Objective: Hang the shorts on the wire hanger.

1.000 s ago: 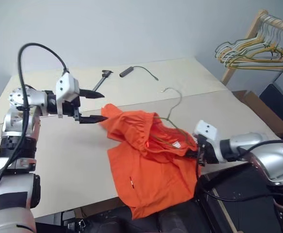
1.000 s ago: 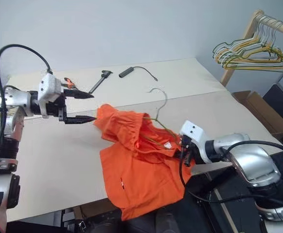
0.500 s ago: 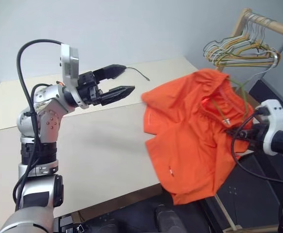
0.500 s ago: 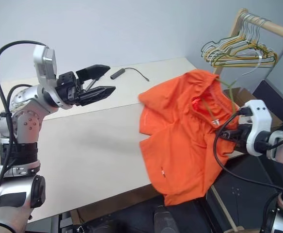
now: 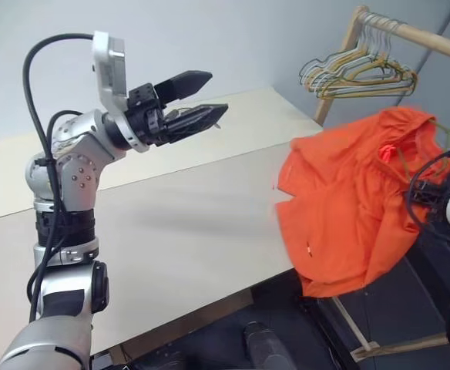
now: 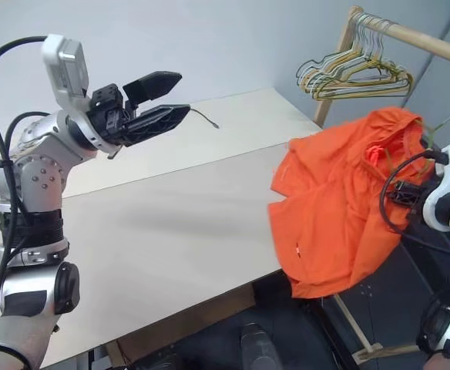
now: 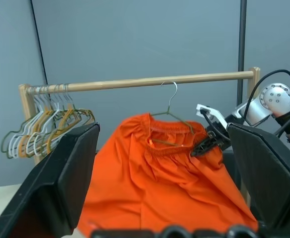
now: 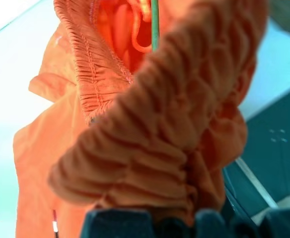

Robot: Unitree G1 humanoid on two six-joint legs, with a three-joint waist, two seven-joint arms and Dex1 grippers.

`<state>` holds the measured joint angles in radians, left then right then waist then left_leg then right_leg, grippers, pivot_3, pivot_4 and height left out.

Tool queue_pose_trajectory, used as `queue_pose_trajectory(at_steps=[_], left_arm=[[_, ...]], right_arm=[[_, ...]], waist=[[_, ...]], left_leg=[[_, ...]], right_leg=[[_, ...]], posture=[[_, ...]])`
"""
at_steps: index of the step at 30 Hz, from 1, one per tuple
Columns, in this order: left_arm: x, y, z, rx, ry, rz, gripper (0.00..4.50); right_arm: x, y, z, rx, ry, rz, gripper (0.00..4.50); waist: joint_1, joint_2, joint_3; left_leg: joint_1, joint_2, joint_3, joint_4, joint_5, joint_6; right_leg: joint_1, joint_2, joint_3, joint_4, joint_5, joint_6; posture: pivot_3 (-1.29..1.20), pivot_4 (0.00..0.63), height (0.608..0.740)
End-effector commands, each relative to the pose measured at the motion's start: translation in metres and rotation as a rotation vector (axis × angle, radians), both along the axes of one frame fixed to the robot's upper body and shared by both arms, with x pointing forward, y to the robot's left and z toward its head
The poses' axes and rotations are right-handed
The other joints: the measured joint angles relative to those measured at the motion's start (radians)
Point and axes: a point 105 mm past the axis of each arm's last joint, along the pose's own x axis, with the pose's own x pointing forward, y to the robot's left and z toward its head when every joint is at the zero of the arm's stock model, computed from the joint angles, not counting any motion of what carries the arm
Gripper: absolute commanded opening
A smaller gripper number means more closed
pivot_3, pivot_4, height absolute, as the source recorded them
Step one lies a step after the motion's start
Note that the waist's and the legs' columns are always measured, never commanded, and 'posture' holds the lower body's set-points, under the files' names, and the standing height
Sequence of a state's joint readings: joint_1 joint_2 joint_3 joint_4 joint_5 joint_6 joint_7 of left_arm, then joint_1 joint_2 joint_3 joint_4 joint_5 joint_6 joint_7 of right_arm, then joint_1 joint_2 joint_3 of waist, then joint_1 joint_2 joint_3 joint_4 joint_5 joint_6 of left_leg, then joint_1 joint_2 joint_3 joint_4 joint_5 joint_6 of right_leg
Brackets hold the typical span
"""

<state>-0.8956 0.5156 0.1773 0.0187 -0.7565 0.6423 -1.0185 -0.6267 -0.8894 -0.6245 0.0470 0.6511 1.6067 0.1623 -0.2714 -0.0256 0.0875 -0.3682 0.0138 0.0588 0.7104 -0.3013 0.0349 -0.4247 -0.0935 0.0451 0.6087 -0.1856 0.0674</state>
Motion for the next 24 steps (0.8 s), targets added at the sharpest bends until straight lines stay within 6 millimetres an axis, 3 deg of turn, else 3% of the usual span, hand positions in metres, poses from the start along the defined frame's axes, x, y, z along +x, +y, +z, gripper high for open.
queue_pose_trajectory(at_steps=[1,8,13,20,24], left_arm=[[-0.003,0.003,0.022,-0.049,-0.036,0.027,4.47],[-0.003,0.004,0.027,-0.073,-0.041,0.057,4.47],[-0.003,0.004,0.027,-0.066,-0.045,0.07,4.47],[-0.005,0.005,0.024,-0.052,-0.047,0.083,4.47],[-0.007,0.007,0.021,-0.042,-0.053,0.087,4.47]], right_arm=[[0.0,-0.016,0.027,-0.026,-0.041,-0.095,0.0],[0.005,-0.039,0.046,-0.008,-0.027,-0.262,0.0],[0.012,-0.062,0.057,0.121,-0.062,-0.436,0.0],[0.013,-0.085,0.054,0.187,-0.063,-0.57,0.0],[0.018,-0.083,0.045,0.208,-0.044,-0.559,0.0]], waist=[[-0.004,0.002,0.002],[-0.015,0.006,0.005],[-0.016,0.007,0.006],[-0.016,0.008,0.008],[-0.016,0.01,0.009]], left_leg=[[0.0,0.0,0.0,0.0,0.0,0.0],[0.0,0.0,0.001,-0.001,0.0,0.0],[0.0,-0.001,0.001,-0.002,0.0,0.0],[0.0,-0.001,0.002,-0.007,0.0,0.0],[0.0,-0.001,0.002,-0.008,0.0,0.0]], right_leg=[[0.0,0.0,0.0,0.0,0.0,0.0],[0.0,0.0,0.002,-0.001,0.0,0.001],[0.0,0.0,0.002,-0.001,0.0,0.002],[0.0,0.0,0.002,-0.005,0.0,0.002],[0.0,-0.001,0.003,-0.007,0.0,0.002]], posture=[[-0.29,0.095,0.74],[-0.27,0.084,0.74],[-0.26,0.078,0.74],[-0.24,0.075,0.74],[-0.24,0.07,0.74]])
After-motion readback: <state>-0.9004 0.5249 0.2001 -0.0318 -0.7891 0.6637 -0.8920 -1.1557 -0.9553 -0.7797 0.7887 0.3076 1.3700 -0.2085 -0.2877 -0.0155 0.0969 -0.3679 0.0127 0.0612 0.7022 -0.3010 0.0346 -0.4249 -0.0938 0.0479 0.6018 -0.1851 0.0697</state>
